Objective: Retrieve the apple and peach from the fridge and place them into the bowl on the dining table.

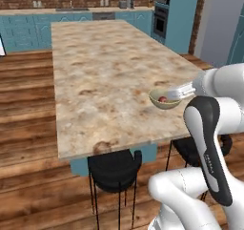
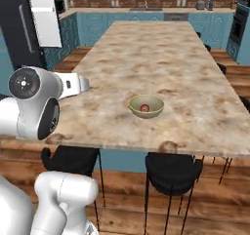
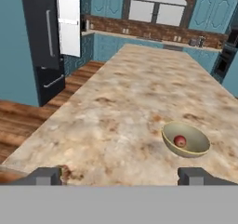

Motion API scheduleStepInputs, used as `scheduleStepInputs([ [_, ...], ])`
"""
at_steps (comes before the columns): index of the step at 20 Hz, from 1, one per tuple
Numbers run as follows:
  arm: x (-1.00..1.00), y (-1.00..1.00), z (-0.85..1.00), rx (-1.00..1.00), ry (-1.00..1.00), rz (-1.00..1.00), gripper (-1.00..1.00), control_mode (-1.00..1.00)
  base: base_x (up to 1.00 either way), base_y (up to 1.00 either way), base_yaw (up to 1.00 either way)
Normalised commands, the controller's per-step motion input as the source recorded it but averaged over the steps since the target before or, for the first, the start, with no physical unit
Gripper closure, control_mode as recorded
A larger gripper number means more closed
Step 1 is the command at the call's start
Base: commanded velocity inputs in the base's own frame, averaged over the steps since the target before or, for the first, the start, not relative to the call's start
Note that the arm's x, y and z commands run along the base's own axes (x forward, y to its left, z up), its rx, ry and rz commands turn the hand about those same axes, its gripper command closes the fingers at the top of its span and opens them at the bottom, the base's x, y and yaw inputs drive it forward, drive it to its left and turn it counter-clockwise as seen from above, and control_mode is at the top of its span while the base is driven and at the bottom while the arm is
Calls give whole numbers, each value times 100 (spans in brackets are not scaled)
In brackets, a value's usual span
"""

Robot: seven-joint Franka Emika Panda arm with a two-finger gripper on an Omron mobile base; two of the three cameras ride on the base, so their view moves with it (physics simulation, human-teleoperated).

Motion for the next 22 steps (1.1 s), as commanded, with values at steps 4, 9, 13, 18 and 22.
scheduleStepInputs([
  [4,0,0,0,0,0,0,-100,100,0,100,2],
  [9,0,0,0,0,0,0,-100,100,0,100,0],
  [13,0,0,0,0,0,0,-100,100,0,100,0],
  [18,0,0,0,0,0,0,-100,100,29,100,2],
  [22,0,0,0,0,0,0,-100,100,88,63,7],
])
